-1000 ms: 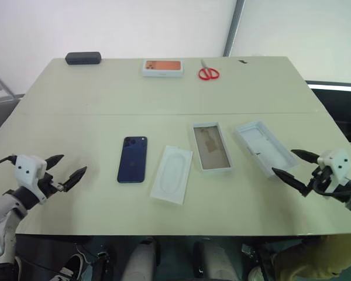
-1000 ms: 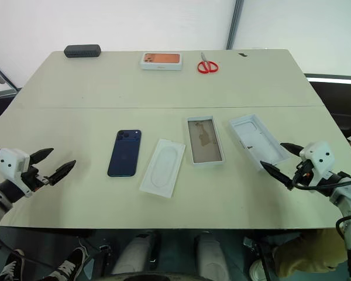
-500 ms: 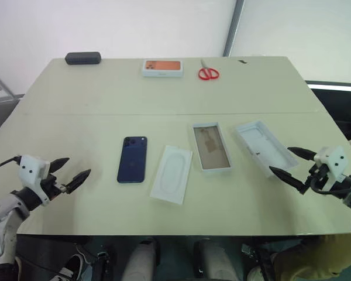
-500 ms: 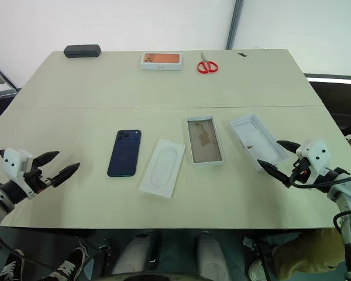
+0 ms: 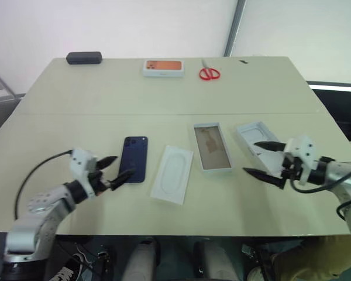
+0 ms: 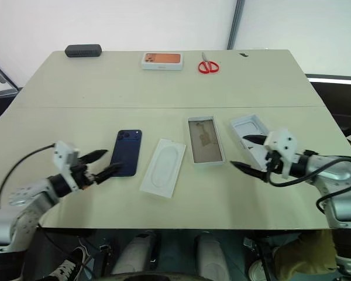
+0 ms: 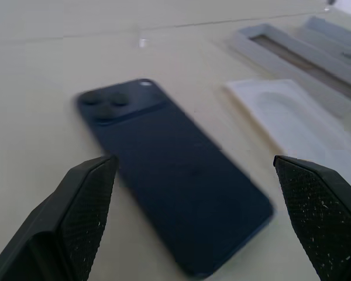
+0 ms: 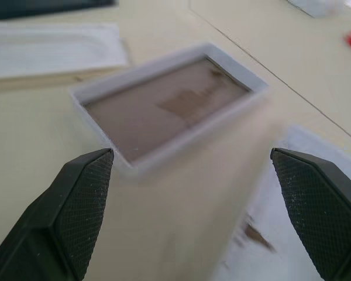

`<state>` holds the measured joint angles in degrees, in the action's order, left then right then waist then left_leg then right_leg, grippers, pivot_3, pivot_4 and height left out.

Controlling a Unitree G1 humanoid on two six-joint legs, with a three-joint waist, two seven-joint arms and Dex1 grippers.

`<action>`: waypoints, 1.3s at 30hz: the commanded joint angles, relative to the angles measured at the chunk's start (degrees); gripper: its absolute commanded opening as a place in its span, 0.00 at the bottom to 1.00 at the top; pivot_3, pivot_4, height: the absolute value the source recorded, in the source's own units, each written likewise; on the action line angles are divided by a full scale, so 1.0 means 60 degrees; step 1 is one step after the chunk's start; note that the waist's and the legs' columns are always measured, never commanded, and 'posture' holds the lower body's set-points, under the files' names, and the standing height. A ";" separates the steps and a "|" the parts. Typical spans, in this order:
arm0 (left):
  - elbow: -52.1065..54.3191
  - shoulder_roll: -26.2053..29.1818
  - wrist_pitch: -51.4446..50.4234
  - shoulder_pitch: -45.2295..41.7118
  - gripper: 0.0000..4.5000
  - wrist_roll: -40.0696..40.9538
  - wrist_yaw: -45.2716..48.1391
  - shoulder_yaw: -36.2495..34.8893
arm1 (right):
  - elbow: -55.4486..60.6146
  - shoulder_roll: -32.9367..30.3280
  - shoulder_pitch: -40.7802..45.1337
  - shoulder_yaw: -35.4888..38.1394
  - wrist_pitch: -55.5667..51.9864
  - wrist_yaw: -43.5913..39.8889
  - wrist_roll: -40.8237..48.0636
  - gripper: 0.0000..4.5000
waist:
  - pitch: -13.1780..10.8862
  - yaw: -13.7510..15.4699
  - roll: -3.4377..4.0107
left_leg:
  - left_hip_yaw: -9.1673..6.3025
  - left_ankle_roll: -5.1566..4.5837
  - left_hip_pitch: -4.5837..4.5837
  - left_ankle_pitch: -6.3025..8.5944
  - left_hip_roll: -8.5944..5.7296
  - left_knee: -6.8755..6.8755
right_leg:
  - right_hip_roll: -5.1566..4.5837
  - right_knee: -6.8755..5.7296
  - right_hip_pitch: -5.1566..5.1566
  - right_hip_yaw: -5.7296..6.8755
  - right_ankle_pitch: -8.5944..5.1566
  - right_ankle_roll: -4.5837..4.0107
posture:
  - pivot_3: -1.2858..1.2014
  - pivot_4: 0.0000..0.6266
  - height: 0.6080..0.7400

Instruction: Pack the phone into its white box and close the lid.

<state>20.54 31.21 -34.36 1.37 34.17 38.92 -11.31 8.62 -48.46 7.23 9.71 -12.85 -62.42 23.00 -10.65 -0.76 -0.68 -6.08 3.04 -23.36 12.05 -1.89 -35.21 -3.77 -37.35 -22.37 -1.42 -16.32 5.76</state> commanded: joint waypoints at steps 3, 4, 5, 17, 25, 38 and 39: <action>0.0889 -0.0377 -0.1174 -0.0383 1.00 0.0684 -0.0612 0.0593 | 0.0352 -0.0189 0.1240 -0.0736 -0.0376 -0.0618 0.0130 1.00 | -0.0002 -0.0032 0.0003 | 0.0006 0.0000 0.0003 0.0000 0.0000 -0.0001 | 0.0002 -0.0002 -0.0002 -0.0003 0.0000 0.0000 | 0.52 0.24 1.00; 0.0816 -0.0530 -0.1516 -0.0513 1.00 0.0948 -0.0812 0.0513 | 0.0207 -0.0180 0.1487 -0.0829 -0.0299 -0.0675 0.0033 1.00 | -0.0002 -0.0016 0.0003 | 0.0007 0.0000 0.0003 0.0000 -0.0001 -0.0001 | 0.0003 -0.0002 -0.0001 -0.0002 0.0000 0.0000 | 0.52 0.24 1.00; 0.0732 -0.0609 -0.1772 -0.0616 1.00 0.1022 -0.0998 0.0500 | 0.0054 -0.0155 0.1709 -0.0896 -0.0274 -0.0725 -0.0011 1.00 | -0.0002 0.0002 0.0003 | 0.0005 0.0000 0.0002 0.0000 -0.0001 -0.0003 | 0.0002 -0.0002 0.0001 -0.0001 0.0000 0.0000 | 0.52 0.24 1.00; -0.0023 -0.1421 -0.3527 -0.1512 1.00 0.1813 -0.2000 0.0731 | -0.0741 0.0328 0.2360 -0.1493 0.0389 -0.0769 -0.0558 1.00 | -0.0002 0.0012 0.0000 | -0.0001 0.0000 0.0000 0.0000 -0.0026 -0.0008 | -0.0003 -0.0002 0.0007 0.0004 0.0000 0.0001 | 0.52 0.24 1.00; -0.0622 -0.1619 -0.5118 -0.2623 1.00 0.2290 -0.2328 0.1155 | -0.0678 0.1021 0.2459 -0.1775 0.0442 -0.0268 -0.0792 1.00 | -0.0001 0.0009 -0.0001 | -0.0003 0.0000 0.0002 0.0000 -0.0030 -0.0008 | 0.0000 -0.0006 0.0007 0.0003 0.0001 0.0003 | 0.52 0.24 1.00; -0.1710 -0.2090 -0.7082 -0.3566 1.00 0.3526 -0.2482 0.0434 | -0.0434 0.1137 0.2365 -0.1720 0.0474 0.0180 -0.0865 1.00 | -0.0001 -0.0003 -0.0001 | -0.0011 0.0003 0.0002 -0.0002 -0.0037 -0.0011 | 0.0004 -0.0012 0.0006 0.0004 0.0002 0.0004 | 0.52 0.24 1.00; -0.1648 -0.1973 -0.7032 -0.3519 1.00 0.3364 -0.2402 0.0648 | -0.0445 0.1160 0.2389 -0.1734 0.0487 0.0211 -0.0880 1.00 | -0.0001 0.0000 -0.0001 | -0.0011 0.0002 0.0001 -0.0002 -0.0037 -0.0010 | 0.0004 -0.0012 0.0005 0.0004 0.0001 0.0004 | 0.52 0.24 1.00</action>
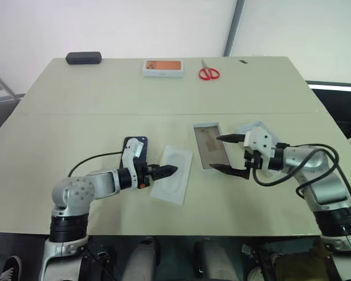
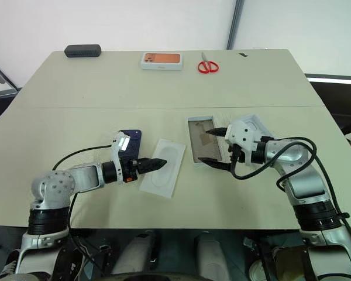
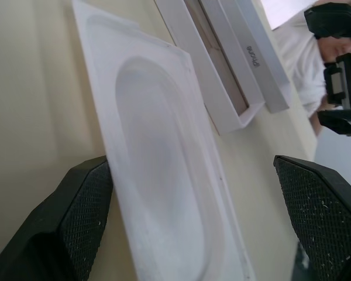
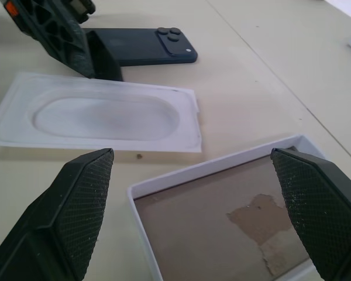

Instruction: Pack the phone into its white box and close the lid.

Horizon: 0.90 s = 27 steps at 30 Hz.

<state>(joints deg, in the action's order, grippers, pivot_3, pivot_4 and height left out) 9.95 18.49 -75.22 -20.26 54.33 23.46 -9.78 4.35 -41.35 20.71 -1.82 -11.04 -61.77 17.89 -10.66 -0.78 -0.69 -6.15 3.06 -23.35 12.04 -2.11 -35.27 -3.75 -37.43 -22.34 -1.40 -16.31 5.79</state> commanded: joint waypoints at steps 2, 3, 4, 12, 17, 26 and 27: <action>-0.0105 -0.0038 -0.0276 0.0062 0.95 0.0126 0.0119 0.0196 | 0.0257 0.0028 0.0163 0.0141 0.0229 0.0169 -0.0086 1.00 | 0.0001 0.0007 0.0002 | 0.0000 0.0001 0.0001 0.0000 0.0000 0.0002 | 0.0000 0.0000 0.0000 0.0000 0.0000 0.0000 | 0.52 0.24 1.00; -0.0157 -0.0076 -0.0276 0.0043 0.88 0.0178 0.0128 0.0134 | 0.0270 0.0033 0.0151 0.0132 0.0247 0.0183 -0.0099 1.00 | 0.0001 0.0008 0.0002 | 0.0000 0.0001 0.0002 0.0000 0.0000 0.0001 | -0.0001 0.0000 0.0001 -0.0001 0.0000 0.0000 | 0.52 0.24 1.00; -0.0192 -0.0079 -0.0248 0.0030 0.80 0.0136 0.0107 0.0118 | 0.0312 0.0039 0.0129 0.0145 0.0210 0.0188 -0.0070 1.00 | 0.0000 0.0009 0.0001 | 0.0001 0.0001 0.0002 0.0000 0.0000 0.0001 | -0.0002 0.0000 0.0001 -0.0001 0.0000 0.0000 | 0.52 0.24 1.00; -0.0320 -0.0064 -0.0176 0.0115 0.01 0.0105 0.0011 -0.0099 | 0.0321 -0.0048 0.0137 0.0208 0.0212 0.0143 -0.0082 1.00 | 0.0002 0.0005 0.0003 | 0.0000 0.0002 0.0004 -0.0001 0.0001 0.0002 | -0.0003 0.0000 0.0003 -0.0001 0.0000 -0.0001 | 0.52 0.24 1.00; -0.0380 -0.0228 -0.0282 0.0114 0.01 0.0365 -0.0242 -0.0537 | 0.0241 -0.0032 0.0178 0.0169 0.0254 0.0125 -0.0118 1.00 | 0.0001 -0.0004 0.0002 | 0.0000 0.0002 0.0003 -0.0001 0.0002 0.0003 | -0.0001 0.0000 -0.0002 -0.0003 0.0000 -0.0001 | 0.52 0.24 1.00; -0.1023 -0.0691 -0.0410 -0.0426 0.01 0.1574 -0.1299 -0.2518 | -0.0388 -0.0383 0.0032 -0.0622 0.0919 -0.0371 -0.1082 1.00 | -0.0001 0.0008 -0.0002 | 0.0000 0.0002 0.0000 -0.0001 0.0001 0.0001 | -0.0001 0.0001 -0.0004 0.0000 0.0000 -0.0001 | 0.52 0.24 1.00; -0.1099 -0.0752 -0.0378 -0.0518 0.01 0.1694 -0.1427 -0.2695 | -0.0731 -0.0466 0.0088 -0.0827 0.1115 -0.0450 -0.1388 1.00 | -0.0001 0.0017 -0.0002 | 0.0000 0.0002 0.0000 -0.0001 0.0000 0.0000 | -0.0002 0.0001 -0.0003 0.0000 0.0000 -0.0001 | 0.52 0.24 1.00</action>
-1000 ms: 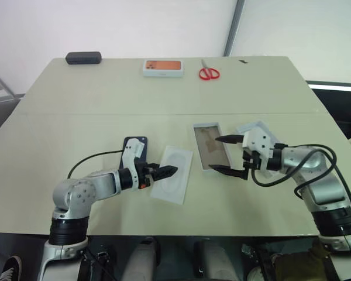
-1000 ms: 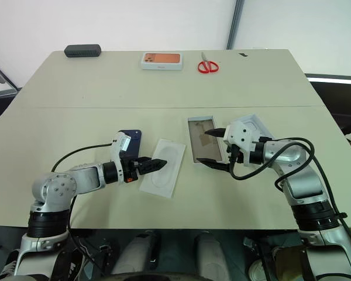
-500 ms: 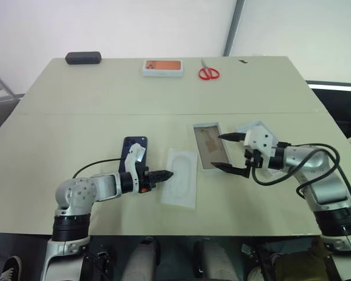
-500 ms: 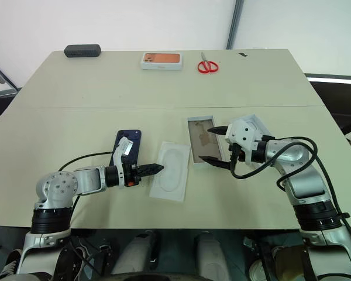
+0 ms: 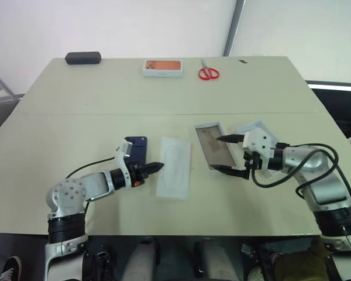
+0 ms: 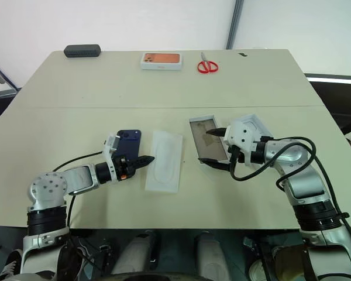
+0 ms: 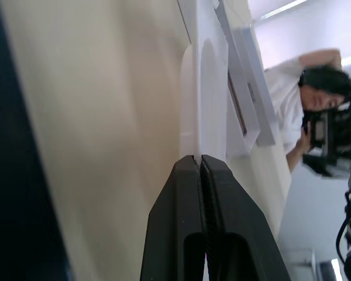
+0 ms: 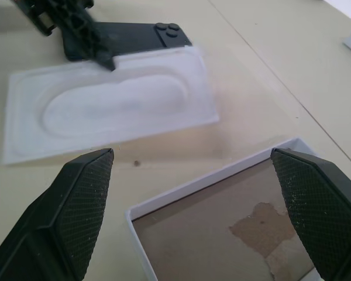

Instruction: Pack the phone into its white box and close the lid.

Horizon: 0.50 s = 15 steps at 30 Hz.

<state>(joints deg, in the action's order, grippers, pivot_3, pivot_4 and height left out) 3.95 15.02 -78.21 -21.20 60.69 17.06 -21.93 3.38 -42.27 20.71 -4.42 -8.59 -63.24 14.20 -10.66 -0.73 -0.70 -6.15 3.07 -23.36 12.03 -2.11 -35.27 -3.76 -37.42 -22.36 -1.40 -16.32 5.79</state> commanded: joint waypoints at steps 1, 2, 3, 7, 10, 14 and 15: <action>-0.0110 -0.0222 0.0150 -0.0418 0.01 0.0714 -0.0456 -0.0770 | -0.0849 -0.0355 0.0154 -0.0539 0.0818 -0.0272 -0.0960 1.00 | -0.0001 0.0026 -0.0007 | 0.0002 0.0000 0.0000 0.0000 -0.0005 -0.0002 | -0.0005 0.0001 0.0003 0.0001 0.0000 0.0000 | 0.52 0.24 1.00; -0.0131 -0.0277 0.0118 -0.0478 0.01 0.0802 -0.0596 -0.0853 | -0.1170 -0.0389 0.0270 -0.0703 0.0832 -0.0364 -0.1125 1.00 | -0.0002 0.0021 -0.0010 | 0.0004 0.0001 -0.0003 -0.0001 -0.0008 -0.0004 | -0.0006 0.0003 0.0005 0.0008 0.0000 0.0001 | 0.52 0.24 1.00; -0.0154 -0.0351 0.0118 -0.0536 0.01 0.0919 -0.0727 -0.0935 | -0.1513 -0.0379 0.0417 -0.0851 0.0898 -0.0413 -0.1308 1.00 | -0.0002 0.0008 -0.0009 | 0.0007 0.0002 -0.0004 -0.0001 -0.0008 -0.0004 | -0.0007 0.0003 0.0003 0.0008 0.0000 0.0001 | 0.52 0.24 1.00; -0.0212 -0.0732 0.0349 -0.0760 0.00 0.1444 -0.1476 -0.1328 | -0.2597 -0.0034 0.0956 -0.1244 0.1019 -0.0734 -0.1478 0.82 | -0.0001 -0.0038 -0.0013 | 0.0010 0.0006 0.0003 -0.0003 -0.0004 -0.0003 | -0.0005 0.0000 0.0002 -0.0002 0.0001 0.0002 | 0.52 0.24 1.00; -0.0243 -0.0830 0.0610 -0.0958 0.00 0.1678 -0.1994 -0.1460 | -0.2518 0.0150 0.1095 -0.1284 0.0827 -0.1065 -0.1211 0.48 | -0.0001 -0.0029 -0.0013 | 0.0007 0.0015 0.0003 -0.0009 -0.0002 -0.0003 | 0.0004 -0.0001 0.0005 0.0004 0.0001 0.0002 | 0.52 0.24 1.00; -0.0077 -0.0795 0.0953 -0.1072 0.00 0.1927 -0.2245 -0.1418 | -0.2144 0.0474 0.1144 -0.1296 0.0548 -0.1244 -0.0984 0.00 | -0.0001 -0.0026 -0.0013 | 0.0005 0.0016 0.0002 -0.0009 -0.0003 -0.0002 | 0.0004 -0.0001 0.0001 0.0001 0.0002 0.0002 | 0.52 0.24 1.00; -0.0099 -0.0830 0.1056 -0.1111 0.00 0.2035 -0.2368 -0.1463 | -0.1997 0.0605 0.1140 -0.1317 0.0438 -0.1200 -0.0939 0.00 | -0.0001 -0.0023 -0.0013 | 0.0005 0.0016 0.0001 -0.0009 -0.0003 -0.0002 | 0.0004 -0.0001 0.0001 0.0001 0.0002 0.0002 | 0.52 0.24 1.00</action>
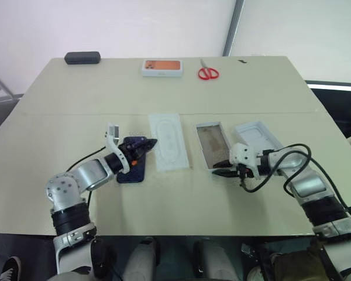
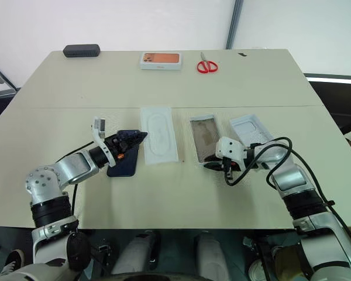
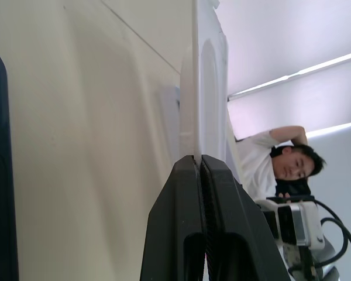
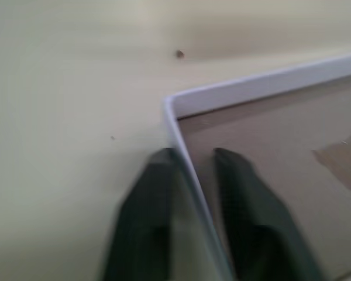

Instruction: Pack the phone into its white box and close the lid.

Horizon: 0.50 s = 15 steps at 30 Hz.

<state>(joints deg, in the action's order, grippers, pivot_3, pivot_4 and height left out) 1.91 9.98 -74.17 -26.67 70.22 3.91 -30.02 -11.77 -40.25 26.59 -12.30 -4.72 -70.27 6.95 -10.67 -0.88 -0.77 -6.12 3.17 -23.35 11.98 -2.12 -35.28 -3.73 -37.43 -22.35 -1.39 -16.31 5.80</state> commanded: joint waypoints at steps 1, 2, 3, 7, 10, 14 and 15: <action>0.0205 -0.0010 0.0460 -0.0227 0.00 0.0573 -0.0293 -0.0136 | 0.0672 0.0413 0.0158 -0.0033 -0.0301 0.0064 0.0273 0.00 | 0.0000 0.0004 0.0000 | -0.0001 0.0001 0.0000 0.0000 0.0000 0.0000 | 0.0000 0.0000 0.0000 0.0000 0.0000 0.0000 | 0.52 0.24 1.00; 0.0183 -0.0012 0.0569 -0.0265 0.00 0.0619 -0.0344 -0.0116 | 0.0816 0.0599 0.0170 -0.0105 -0.0403 0.0183 0.0247 0.00 | 0.0000 0.0006 0.0000 | -0.0003 0.0001 0.0000 -0.0001 0.0000 0.0000 | 0.0000 -0.0001 -0.0002 0.0000 0.0000 0.0000 | 0.52 0.24 1.00; 0.0151 -0.0016 0.0663 -0.0303 0.00 0.0662 -0.0423 -0.0093 | 0.0919 0.0795 0.0195 -0.0166 -0.0481 0.0349 0.0193 0.00 | 0.0000 0.0004 0.0000 | -0.0006 0.0002 -0.0002 -0.0001 0.0000 0.0000 | 0.0000 -0.0001 -0.0004 0.0000 0.0000 0.0000 | 0.52 0.24 1.00; 0.0036 -0.0012 0.0927 -0.0368 0.00 0.0762 -0.0582 0.0092 | 0.1628 0.1496 0.0131 -0.0411 -0.0876 0.0955 0.0063 0.00 | 0.0000 0.0019 0.0000 | -0.0008 0.0005 -0.0002 -0.0002 -0.0001 0.0000 | -0.0001 -0.0002 -0.0005 0.0000 0.0000 0.0000 | 0.52 0.24 1.00; -0.0004 -0.0066 0.1103 -0.0392 0.00 0.0792 -0.0619 0.0223 | 0.2442 0.1847 -0.0187 -0.0691 -0.1260 0.1348 0.0009 0.00 | 0.0000 0.0028 0.0000 | -0.0013 0.0007 -0.0007 -0.0004 -0.0001 0.0000 | 0.0000 -0.0002 -0.0011 0.0000 0.0000 0.0000 | 0.52 0.24 1.00; -0.0092 -0.0232 0.1446 -0.0348 0.00 0.0483 -0.0442 0.0669 | 0.3145 0.1847 -0.0571 -0.0841 -0.1864 0.1297 0.0297 0.07 | 0.0000 0.0056 0.0000 | -0.0016 0.0008 -0.0008 -0.0004 -0.0007 -0.0001 | -0.0006 -0.0001 -0.0006 0.0003 0.0000 0.0000 | 0.52 0.24 1.00; -0.0109 -0.0298 0.1540 -0.0355 0.00 0.0418 -0.0412 0.0778 | 0.3259 0.1765 -0.0631 -0.0858 -0.1874 0.1217 0.0318 0.14 | 0.0000 0.0065 -0.0001 | -0.0016 0.0008 -0.0010 -0.0004 -0.0009 -0.0001 | -0.0009 0.0000 -0.0005 0.0003 0.0000 0.0000 | 0.52 0.24 1.00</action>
<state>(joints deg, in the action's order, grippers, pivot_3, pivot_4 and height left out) 0.83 8.68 -66.39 -27.95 72.79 0.36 -26.59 4.57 -28.91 22.82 -17.77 -15.57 -62.40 7.61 -10.66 -0.49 -0.78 -6.21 3.21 -23.40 11.96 -2.19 -35.29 -3.80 -37.42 -22.38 -1.38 -16.31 5.80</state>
